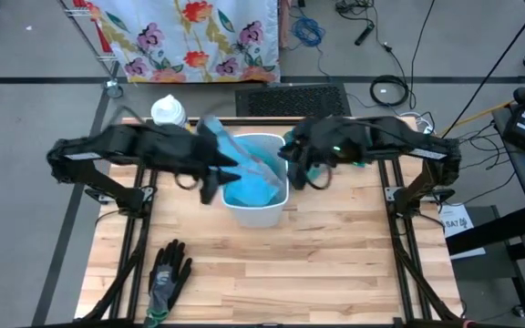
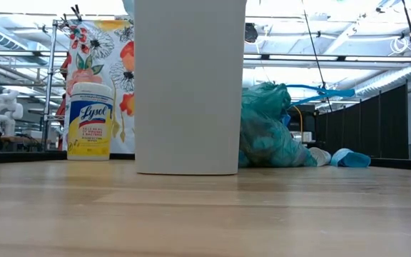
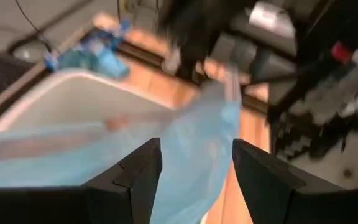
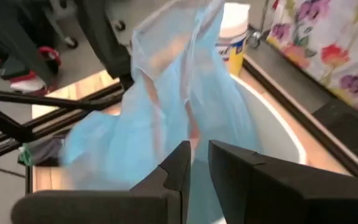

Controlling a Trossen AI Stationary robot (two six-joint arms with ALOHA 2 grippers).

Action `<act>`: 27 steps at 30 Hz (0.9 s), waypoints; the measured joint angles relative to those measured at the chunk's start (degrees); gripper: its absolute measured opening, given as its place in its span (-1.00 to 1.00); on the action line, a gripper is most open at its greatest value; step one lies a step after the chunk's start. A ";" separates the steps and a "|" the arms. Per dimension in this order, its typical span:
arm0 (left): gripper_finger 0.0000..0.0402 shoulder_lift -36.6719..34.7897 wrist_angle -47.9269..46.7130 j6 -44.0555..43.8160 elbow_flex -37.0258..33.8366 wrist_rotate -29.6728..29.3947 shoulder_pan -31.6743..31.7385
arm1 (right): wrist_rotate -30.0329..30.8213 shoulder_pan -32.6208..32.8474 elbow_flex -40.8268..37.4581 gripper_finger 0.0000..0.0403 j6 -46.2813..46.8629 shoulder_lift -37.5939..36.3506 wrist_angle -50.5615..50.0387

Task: Place trash/remove bag and relplace
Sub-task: Insert the light blue trash bag into the white trash bin

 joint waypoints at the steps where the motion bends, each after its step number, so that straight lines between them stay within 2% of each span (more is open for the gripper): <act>1: -0.01 -1.26 -0.52 -0.64 0.54 -1.05 0.09 | -1.72 -1.00 -0.02 -0.75 -0.53 0.78 0.64; 6: -0.05 -5.27 -4.34 -5.14 1.66 -7.63 0.10 | -6.01 -5.81 -0.02 -0.75 -3.17 3.73 4.72; 11: -0.14 -6.74 -16.17 -13.91 1.64 -13.52 0.10 | -11.43 -9.70 -0.02 -0.75 -6.15 5.74 8.16; 17: -0.18 -4.99 -21.88 -19.06 1.53 -13.66 0.10 | -14.24 -11.55 -0.02 -0.75 -10.89 8.05 9.45; 27: -0.19 -2.52 -28.34 -22.59 1.47 -13.49 2.00 | -18.74 -11.66 -0.02 -0.75 -11.27 9.92 11.76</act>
